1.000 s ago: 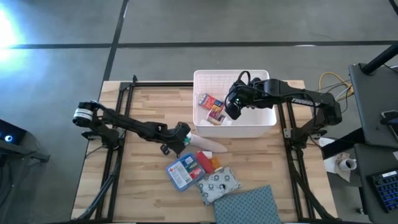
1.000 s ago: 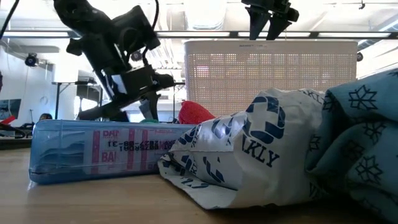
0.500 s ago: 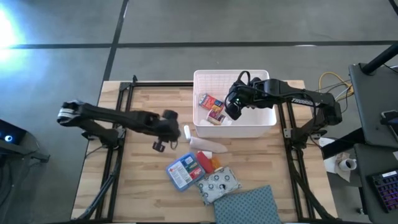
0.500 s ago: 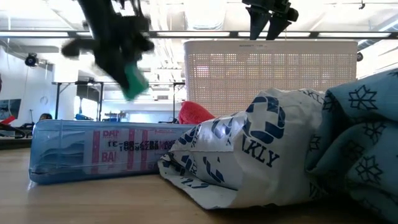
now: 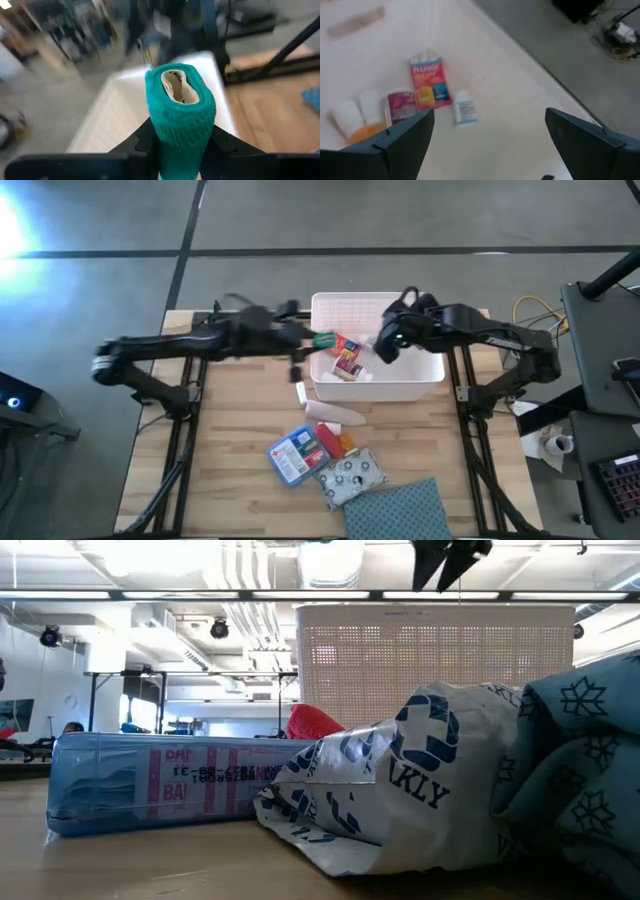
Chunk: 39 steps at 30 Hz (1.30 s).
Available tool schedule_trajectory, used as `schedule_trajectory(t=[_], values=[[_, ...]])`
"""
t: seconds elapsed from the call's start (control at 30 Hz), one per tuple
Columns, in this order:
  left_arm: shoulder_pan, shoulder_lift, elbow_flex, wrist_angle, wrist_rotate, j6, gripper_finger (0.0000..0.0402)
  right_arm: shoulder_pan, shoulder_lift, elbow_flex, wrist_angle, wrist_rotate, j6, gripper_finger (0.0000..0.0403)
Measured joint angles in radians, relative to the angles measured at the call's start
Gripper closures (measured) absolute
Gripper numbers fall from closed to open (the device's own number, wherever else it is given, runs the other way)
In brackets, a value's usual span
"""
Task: Pick & place medical supplies in basket/bin
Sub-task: Put the green bandage into the white bin, then put the white rolled gauze into the white bin
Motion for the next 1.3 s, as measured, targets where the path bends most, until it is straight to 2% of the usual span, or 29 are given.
schedule_trajectory(t=[0.1,0.2,0.4,0.57,0.67,0.73,0.87,0.93,1.0,1.07,1.17,1.3], values=[[0.042,0.154,0.084,-0.012,0.002,-0.026,0.0316,0.01,-0.056,0.0,-0.007,0.004,0.056,0.003],[0.075,0.281,0.201,-0.057,0.002,-0.038,0.0284,0.031,-0.107,-0.001,-0.028,0.004,0.122,0.003],[0.1,0.469,0.506,-0.421,0.002,-0.038,0.0193,0.062,-0.174,-0.045,-0.052,0.003,0.181,0.003],[0.092,0.519,0.756,-0.85,-0.004,0.014,0.014,0.061,-0.2,-0.125,-0.053,0.004,0.194,0.003],[0.068,0.494,0.82,-1.021,-0.004,0.02,0.0132,0.061,-0.202,-0.17,-0.051,0.004,0.19,0.003],[0.056,0.454,0.825,-1.085,-0.003,-0.048,0.013,0.061,-0.203,-0.198,-0.044,0.007,0.19,0.003],[0.06,0.362,0.747,-1.149,-0.029,-0.326,0.013,0.058,-0.203,-0.244,-0.022,0.028,0.194,0.003],[0.061,0.315,0.652,-1.143,-0.052,-0.455,0.013,0.056,-0.203,-0.26,0.018,0.03,0.195,0.003],[0.054,0.263,0.518,-1.104,-0.049,-0.487,0.013,0.055,-0.203,-0.273,0.06,0.03,0.186,0.003],[0.028,0.194,0.359,-1.043,-0.05,-0.404,0.013,0.054,-0.203,-0.283,0.095,0.029,0.161,0.003],[-0.011,0.075,0.091,-0.913,-0.046,-0.19,0.013,0.054,-0.203,-0.289,0.131,0.03,0.119,0.003],[-0.027,-0.053,-0.237,-0.54,-0.045,0.088,0.013,0.053,-0.203,-0.288,0.139,0.029,0.113,0.003]])
